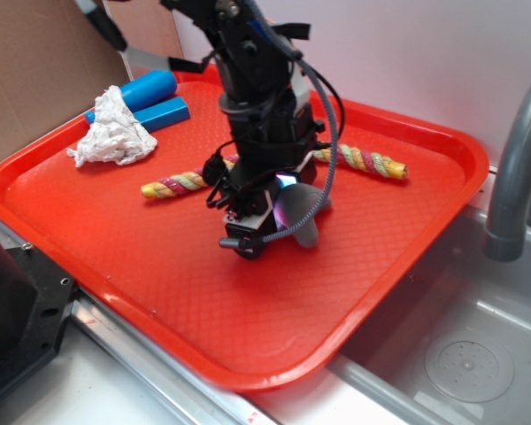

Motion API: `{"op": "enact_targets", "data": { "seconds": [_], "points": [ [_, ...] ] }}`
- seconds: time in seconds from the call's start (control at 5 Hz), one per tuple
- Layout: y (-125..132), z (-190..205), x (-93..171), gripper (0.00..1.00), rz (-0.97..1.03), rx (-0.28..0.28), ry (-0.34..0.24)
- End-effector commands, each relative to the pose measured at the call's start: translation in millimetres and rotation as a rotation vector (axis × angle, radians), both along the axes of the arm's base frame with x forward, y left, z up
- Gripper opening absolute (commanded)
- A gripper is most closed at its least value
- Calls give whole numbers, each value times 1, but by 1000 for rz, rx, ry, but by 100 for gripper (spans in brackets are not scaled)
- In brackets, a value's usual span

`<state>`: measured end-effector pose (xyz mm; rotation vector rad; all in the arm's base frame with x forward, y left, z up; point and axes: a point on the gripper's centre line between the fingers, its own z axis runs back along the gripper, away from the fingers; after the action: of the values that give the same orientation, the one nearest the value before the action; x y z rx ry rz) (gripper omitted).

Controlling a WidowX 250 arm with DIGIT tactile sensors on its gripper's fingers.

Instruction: Grab the gray animal.

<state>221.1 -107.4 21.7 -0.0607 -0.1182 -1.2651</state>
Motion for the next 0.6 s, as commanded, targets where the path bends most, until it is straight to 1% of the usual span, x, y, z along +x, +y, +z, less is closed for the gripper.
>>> {"op": "enact_targets", "data": {
  "seconds": [0.0,0.2,0.4],
  "points": [
    [36,90,-18,0,354,-68,-81],
    [73,141,-36,0,602,-29,-108],
    [104,190,-53,0,853,-32,-83]
  ]
}}
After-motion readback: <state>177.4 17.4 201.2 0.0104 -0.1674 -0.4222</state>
